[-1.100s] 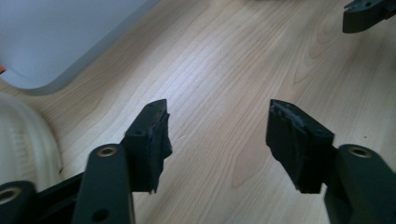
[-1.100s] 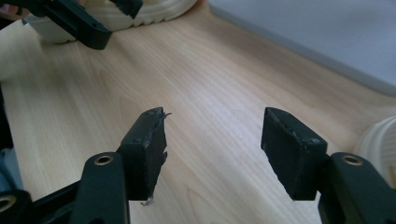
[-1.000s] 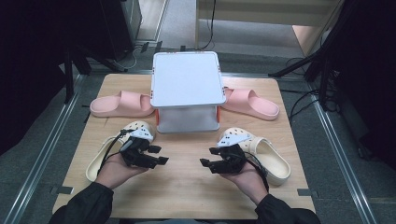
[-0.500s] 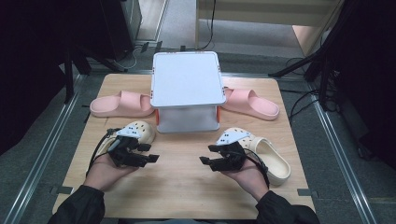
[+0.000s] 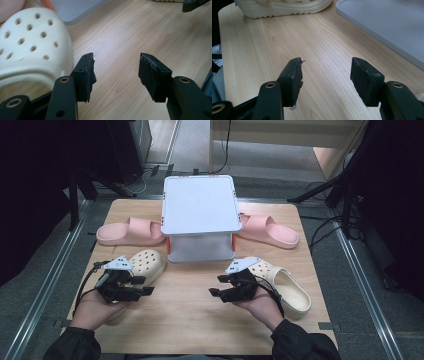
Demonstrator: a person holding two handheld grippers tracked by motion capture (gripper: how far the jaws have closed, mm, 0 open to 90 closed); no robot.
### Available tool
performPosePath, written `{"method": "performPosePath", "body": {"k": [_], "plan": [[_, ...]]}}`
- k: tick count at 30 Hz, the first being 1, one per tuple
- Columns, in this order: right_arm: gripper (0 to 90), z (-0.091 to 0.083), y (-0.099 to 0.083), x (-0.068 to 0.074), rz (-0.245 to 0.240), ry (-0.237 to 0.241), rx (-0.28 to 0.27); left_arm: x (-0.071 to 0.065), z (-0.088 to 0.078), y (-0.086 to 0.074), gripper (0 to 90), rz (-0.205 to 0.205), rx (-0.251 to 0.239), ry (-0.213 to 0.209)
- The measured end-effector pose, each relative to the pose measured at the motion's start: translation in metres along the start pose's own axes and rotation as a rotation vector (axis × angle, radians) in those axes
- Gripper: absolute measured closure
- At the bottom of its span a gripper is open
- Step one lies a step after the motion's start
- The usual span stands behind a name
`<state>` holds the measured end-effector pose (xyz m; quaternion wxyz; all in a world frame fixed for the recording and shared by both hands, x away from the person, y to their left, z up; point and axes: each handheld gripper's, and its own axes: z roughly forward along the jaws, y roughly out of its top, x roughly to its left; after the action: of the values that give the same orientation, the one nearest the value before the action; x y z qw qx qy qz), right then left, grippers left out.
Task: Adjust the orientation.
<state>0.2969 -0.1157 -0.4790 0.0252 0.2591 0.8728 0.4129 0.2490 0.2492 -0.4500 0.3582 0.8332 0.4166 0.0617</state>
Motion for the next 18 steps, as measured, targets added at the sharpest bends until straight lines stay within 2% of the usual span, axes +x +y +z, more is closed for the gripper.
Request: {"method": "performPosePath", "body": {"k": [3, 7, 11, 15, 17, 18], "plan": [[43.4, 0.002, 0.002, 0.0, 0.002, 0.007, 0.002, 0.005, -0.006, -0.006, 47.1, -0.014, -0.019, 0.051], [43.4, 0.005, 0.005, -0.001, -0.005, 0.013, 0.002, 0.014, -0.013, -0.014, 47.1, -0.045, -0.009, 0.074], [43.4, 0.007, 0.007, -0.001, -0.008, 0.017, 0.007, 0.022, -0.016, -0.02, 47.2, -0.079, -0.019, 0.092], [43.7, 0.008, 0.008, 0.0, -0.008, 0.015, 0.012, 0.031, -0.005, -0.025, 48.0, -0.102, 0.003, 0.117], [46.0, 0.008, 0.008, 0.0, -0.006, 0.02, 0.02, 0.035, 0.003, -0.026, 49.9, -0.099, 0.013, 0.104], [47.1, 0.008, 0.008, 0.001, -0.004, 0.022, 0.023, 0.037, 0.006, -0.027, 53.6, -0.087, 0.011, 0.097]]}}
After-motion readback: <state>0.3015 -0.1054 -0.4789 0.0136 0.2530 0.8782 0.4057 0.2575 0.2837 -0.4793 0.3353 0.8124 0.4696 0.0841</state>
